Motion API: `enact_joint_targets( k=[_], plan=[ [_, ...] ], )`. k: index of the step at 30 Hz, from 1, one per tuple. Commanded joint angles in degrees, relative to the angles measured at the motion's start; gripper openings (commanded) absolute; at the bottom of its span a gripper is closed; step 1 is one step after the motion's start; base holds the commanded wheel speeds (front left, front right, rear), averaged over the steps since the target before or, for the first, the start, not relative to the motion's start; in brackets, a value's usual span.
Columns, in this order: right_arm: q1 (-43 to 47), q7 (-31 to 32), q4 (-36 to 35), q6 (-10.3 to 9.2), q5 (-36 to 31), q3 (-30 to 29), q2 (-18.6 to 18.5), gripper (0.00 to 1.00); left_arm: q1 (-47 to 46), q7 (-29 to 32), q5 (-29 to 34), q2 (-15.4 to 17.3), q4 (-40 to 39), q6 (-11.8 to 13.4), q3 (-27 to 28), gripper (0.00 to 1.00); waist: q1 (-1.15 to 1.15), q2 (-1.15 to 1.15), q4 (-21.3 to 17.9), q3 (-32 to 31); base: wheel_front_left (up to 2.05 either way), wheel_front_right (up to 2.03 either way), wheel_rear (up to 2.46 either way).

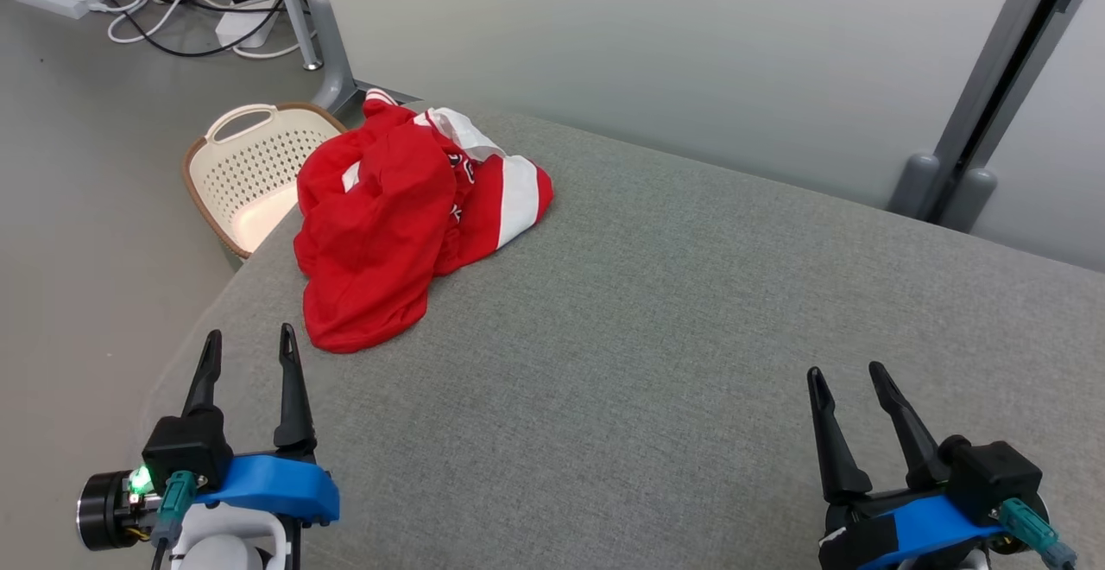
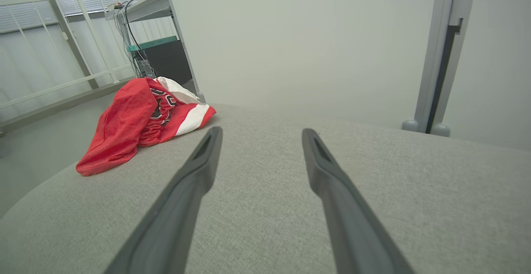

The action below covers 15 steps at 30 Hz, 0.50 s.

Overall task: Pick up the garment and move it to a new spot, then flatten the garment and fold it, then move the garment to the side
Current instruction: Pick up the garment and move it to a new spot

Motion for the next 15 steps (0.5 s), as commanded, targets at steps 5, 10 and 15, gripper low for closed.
enact_joint_targets(
  k=[5,10,15],
  plan=[
    [-0.79,-0.18,0.15,0.0,-0.19,0.01,-0.04,1.0,0.26,-0.28,-0.24,0.1,-0.03,-0.25,0.3,1.0,0.0,0.0,1.24,0.45,0.0,0.0,0.0],
    [-0.98,-0.18,0.38,0.0,-0.27,0.2,-0.04,1.0,0.27,-0.28,-0.23,-0.18,0.03,-0.07,0.56,1.0,0.0,0.0,1.5,0.63,0.0,0.0,0.0],
    [-1.9,-0.18,0.19,0.0,-0.71,0.72,-0.05,1.0,-1.05,-0.28,-0.19,-0.01,-0.22,-0.34,0.89,1.0,0.0,0.0,0.72,1.67,0.0,0.0,0.0]
  ],
)
